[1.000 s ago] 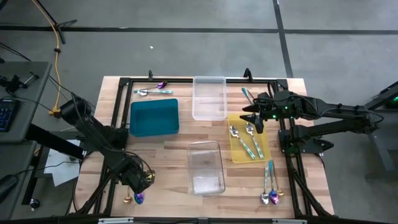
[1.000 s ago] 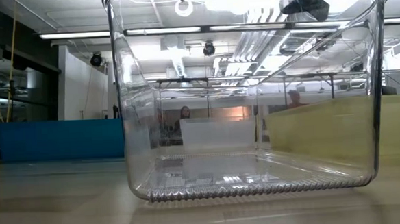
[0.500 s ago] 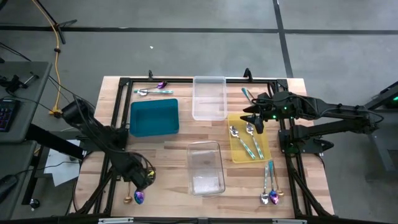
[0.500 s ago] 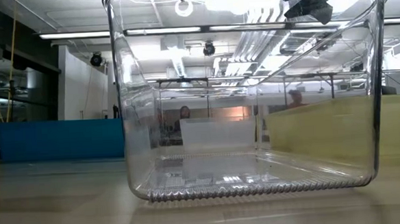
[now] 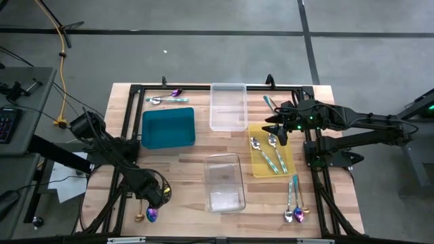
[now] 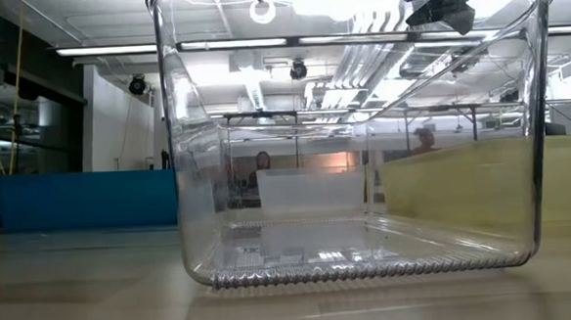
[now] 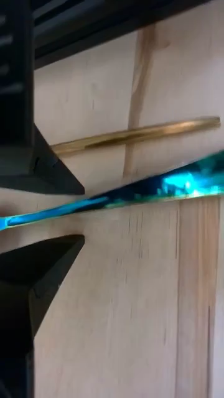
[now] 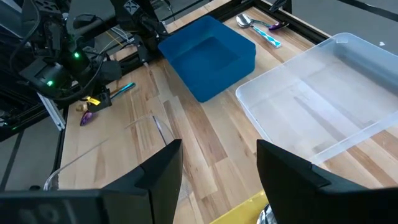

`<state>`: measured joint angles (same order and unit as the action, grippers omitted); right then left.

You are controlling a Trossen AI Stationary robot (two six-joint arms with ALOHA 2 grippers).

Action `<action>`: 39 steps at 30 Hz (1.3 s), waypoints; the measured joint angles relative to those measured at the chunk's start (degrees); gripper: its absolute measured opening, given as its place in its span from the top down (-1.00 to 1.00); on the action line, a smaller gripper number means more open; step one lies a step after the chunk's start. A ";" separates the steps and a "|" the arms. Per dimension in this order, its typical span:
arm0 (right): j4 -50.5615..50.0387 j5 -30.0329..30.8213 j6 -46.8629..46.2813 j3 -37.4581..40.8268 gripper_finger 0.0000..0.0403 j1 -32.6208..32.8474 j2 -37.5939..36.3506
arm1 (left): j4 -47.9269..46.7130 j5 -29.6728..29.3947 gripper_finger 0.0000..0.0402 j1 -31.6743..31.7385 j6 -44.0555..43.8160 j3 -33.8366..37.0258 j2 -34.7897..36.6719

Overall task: Sort silverware by color (type)
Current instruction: Put the violet spoon into the blue transparent bin

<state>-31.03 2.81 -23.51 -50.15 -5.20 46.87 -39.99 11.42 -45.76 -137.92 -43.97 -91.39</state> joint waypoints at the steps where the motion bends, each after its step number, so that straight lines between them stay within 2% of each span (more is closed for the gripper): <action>1: 0.00 0.00 0.00 0.00 0.02 -0.01 0.00 | 0.16 -0.15 0.56 0.02 0.04 0.00 0.00; 4: 0.00 0.00 0.00 0.00 0.02 -0.02 0.00 | 0.67 -0.62 0.84 0.05 0.03 0.00 -0.03; 6: 0.00 0.00 0.00 0.00 0.02 0.01 0.00 | 0.68 -1.18 0.93 0.03 0.21 0.05 0.60; 10: 0.00 0.00 0.00 0.00 0.02 0.01 0.00 | 1.27 -3.24 0.90 0.07 2.67 0.32 3.21; 13: 0.00 0.00 0.00 0.00 0.02 0.01 0.00 | 1.29 -3.29 0.95 0.47 6.48 0.26 7.38; 18: 0.00 0.00 0.01 0.00 0.02 0.00 -0.02 | 0.92 -6.03 0.96 2.21 18.82 -1.53 20.16; 20: 0.00 0.00 0.53 0.00 0.02 0.01 0.00 | 0.92 -10.39 0.96 3.90 23.92 -2.90 26.37; 23: 0.50 0.00 1.42 0.00 0.02 0.00 -0.02 | 0.55 -21.12 0.96 7.58 32.76 -5.02 35.33; 27: 1.59 0.00 1.49 0.00 0.02 0.01 -0.02 | 1.83 -36.68 0.96 15.23 49.40 -7.43 43.88; 29: 2.40 0.00 1.49 0.00 0.02 -0.01 -0.02 | 5.96 -40.57 0.96 20.47 59.06 -7.72 46.40; 33: 4.56 0.00 1.49 0.00 0.02 0.01 -0.01 | 15.40 -38.47 0.96 31.65 77.65 -7.69 47.21; 39: 7.30 -0.01 1.51 0.00 0.02 -0.01 0.03 | 27.06 -24.37 0.96 46.24 100.21 -7.61 40.67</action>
<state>-23.73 2.80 -22.00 -50.15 -5.20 46.90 -12.93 -12.95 0.48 -37.71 -51.57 -50.73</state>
